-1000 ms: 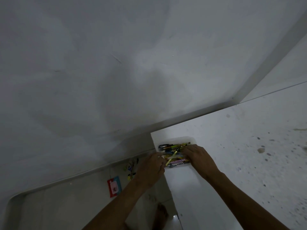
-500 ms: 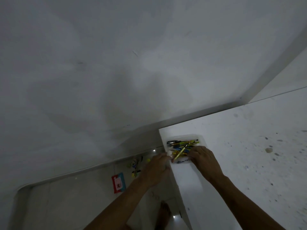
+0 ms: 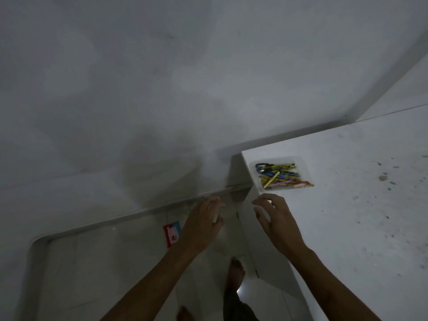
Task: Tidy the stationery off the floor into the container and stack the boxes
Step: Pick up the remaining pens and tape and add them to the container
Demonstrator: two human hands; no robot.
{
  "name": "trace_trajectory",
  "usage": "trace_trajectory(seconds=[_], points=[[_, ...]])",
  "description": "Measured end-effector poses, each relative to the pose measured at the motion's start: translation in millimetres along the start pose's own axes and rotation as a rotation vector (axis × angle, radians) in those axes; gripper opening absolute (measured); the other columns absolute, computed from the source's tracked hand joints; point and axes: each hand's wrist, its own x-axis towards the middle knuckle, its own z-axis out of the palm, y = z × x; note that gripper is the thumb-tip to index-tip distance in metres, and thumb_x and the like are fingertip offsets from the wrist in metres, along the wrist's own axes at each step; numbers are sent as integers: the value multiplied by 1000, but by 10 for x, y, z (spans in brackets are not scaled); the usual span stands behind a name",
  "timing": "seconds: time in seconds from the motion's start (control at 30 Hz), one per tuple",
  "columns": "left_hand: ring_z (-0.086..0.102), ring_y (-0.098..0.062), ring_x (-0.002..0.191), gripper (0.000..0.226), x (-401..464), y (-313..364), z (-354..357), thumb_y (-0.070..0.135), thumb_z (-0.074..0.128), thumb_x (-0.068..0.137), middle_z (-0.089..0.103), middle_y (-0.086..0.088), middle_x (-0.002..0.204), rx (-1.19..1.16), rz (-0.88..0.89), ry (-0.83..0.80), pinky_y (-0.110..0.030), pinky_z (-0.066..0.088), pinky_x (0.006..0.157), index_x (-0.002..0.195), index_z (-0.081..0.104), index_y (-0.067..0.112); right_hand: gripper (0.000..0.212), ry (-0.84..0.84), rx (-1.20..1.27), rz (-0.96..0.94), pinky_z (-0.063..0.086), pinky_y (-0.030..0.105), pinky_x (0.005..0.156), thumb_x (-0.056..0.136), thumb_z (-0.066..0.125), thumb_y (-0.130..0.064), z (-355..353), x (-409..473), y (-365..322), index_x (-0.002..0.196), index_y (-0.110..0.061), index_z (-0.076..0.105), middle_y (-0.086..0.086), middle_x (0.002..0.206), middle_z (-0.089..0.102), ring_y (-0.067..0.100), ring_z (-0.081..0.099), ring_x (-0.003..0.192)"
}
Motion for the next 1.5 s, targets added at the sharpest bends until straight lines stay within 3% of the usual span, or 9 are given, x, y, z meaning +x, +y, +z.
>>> trace_trajectory(seconds=[0.13, 0.23, 0.43, 0.57, 0.7, 0.87, 1.07, 1.37, 1.5], points=[[50, -20, 119, 33, -520, -294, -191, 15, 57, 87, 54, -2, 127, 28, -34, 70, -37, 42, 99, 119, 60, 14, 18, 20, 52, -40, 43, 30, 94, 87, 65, -8, 370, -123, -508, 105, -7, 69, 13, 110, 62, 24, 55, 106], [52, -23, 118, 32, -800, -532, -229, 12, 60, 86, 55, -5, 126, 28, -73, 114, -38, 43, 99, 117, 62, 12, 16, 51, 110, -34, 48, 37, 90, 87, 64, -5, 645, -115, -752, 102, -3, 69, 16, 105, 62, 31, 58, 101], [57, -26, 108, 27, -1064, -1042, -49, 14, 56, 82, 60, -9, 117, 26, -145, 245, -38, 49, 92, 107, 65, 10, 16, 8, 126, -37, 44, 31, 93, 90, 62, -8, 1279, -96, -747, 105, -7, 68, 12, 107, 60, 27, 56, 103], [55, -28, 109, 30, -1079, -1503, 334, 16, 51, 84, 59, -11, 118, 47, -198, 257, -39, 48, 90, 110, 63, 9, 17, -61, 99, -27, 31, 14, 91, 91, 59, -9, 1816, -65, -432, 106, -10, 67, 9, 108, 59, 20, 51, 104], [53, -31, 114, 32, -997, -2057, 898, 20, 48, 85, 57, -13, 123, 48, -252, 224, -42, 46, 93, 111, 63, 8, 16, -102, 90, -41, 28, 12, 88, 92, 58, -7, 2473, 4, 42, 104, -10, 68, 8, 106, 59, 20, 51, 102], [51, -31, 114, 27, -875, -2828, 1725, 8, 59, 85, 54, -13, 126, 66, -309, 197, -44, 44, 93, 111, 63, 8, 17, -183, 82, -64, 31, 14, 86, 93, 56, -9, 3370, -13, 728, 106, -13, 66, 3, 107, 58, 7, 45, 99], [55, -28, 105, 20, -707, -3761, 2802, 12, 62, 85, 58, -9, 117, 126, -310, 219, -39, 46, 81, 105, 64, 10, 17, -285, 59, -109, 46, 33, 83, 95, 53, -16, 4522, 97, 1502, 107, -17, 65, 1, 102, 63, 19, 58, 94], [51, -23, 104, 19, -250, -4938, 3788, 20, 53, 91, 56, -7, 116, 160, -366, 284, -33, 41, 82, 107, 61, 12, 18, -283, -47, -244, 37, 24, 81, 93, 54, -16, 5829, 605, 2262, 107, -17, 65, 1, 106, 64, 19, 54, 98], [49, -24, 109, 24, -20, -5322, 3983, 25, 50, 94, 53, -8, 121, 157, -397, 255, -34, 42, 87, 113, 59, 13, 17, -402, -127, -312, 43, 32, 85, 92, 51, -18, 6174, 830, 2471, 103, -20, 65, 0, 104, 64, 19, 55, 98]])
